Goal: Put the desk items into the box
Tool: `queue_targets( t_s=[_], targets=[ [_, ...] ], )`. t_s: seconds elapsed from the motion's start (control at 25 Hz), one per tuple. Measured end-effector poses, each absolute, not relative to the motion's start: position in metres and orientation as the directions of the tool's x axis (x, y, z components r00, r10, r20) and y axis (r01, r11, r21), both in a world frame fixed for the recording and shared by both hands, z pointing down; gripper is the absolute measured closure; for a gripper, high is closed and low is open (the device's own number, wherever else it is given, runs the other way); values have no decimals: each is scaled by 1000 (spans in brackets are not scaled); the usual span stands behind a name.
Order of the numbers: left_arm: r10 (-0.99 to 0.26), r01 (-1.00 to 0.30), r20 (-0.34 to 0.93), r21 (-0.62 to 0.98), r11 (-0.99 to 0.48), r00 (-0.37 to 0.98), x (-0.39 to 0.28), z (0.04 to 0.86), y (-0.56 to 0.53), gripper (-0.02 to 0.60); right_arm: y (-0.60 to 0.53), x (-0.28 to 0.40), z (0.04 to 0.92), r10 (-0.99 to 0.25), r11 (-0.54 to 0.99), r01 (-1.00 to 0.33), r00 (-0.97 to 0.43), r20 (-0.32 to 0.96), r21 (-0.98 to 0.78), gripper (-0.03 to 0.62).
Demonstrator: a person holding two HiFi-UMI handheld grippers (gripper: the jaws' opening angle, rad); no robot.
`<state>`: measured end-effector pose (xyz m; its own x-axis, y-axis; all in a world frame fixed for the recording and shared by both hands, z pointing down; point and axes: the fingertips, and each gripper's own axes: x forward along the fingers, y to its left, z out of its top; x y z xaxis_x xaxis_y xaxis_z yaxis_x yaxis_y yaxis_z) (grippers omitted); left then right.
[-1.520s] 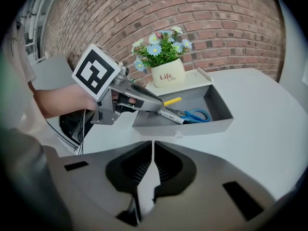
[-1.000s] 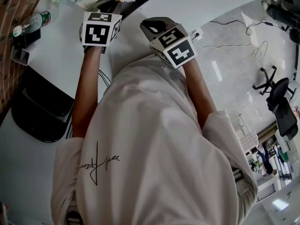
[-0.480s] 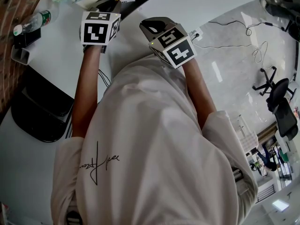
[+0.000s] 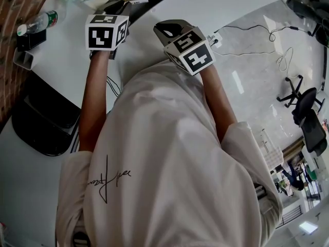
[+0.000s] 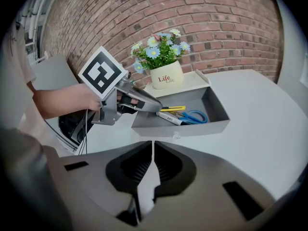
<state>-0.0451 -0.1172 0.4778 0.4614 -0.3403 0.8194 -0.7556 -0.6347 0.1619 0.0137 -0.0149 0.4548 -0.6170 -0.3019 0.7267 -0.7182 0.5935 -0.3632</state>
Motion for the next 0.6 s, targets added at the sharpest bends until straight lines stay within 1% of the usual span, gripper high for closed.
queue_targets(
  t_s=[0.6],
  targets=[
    [-364, -761, 808, 153, -630, 464, -50, 461, -94, 525, -7, 12, 446, -313, 625, -702, -626, 714, -341, 559]
  ],
)
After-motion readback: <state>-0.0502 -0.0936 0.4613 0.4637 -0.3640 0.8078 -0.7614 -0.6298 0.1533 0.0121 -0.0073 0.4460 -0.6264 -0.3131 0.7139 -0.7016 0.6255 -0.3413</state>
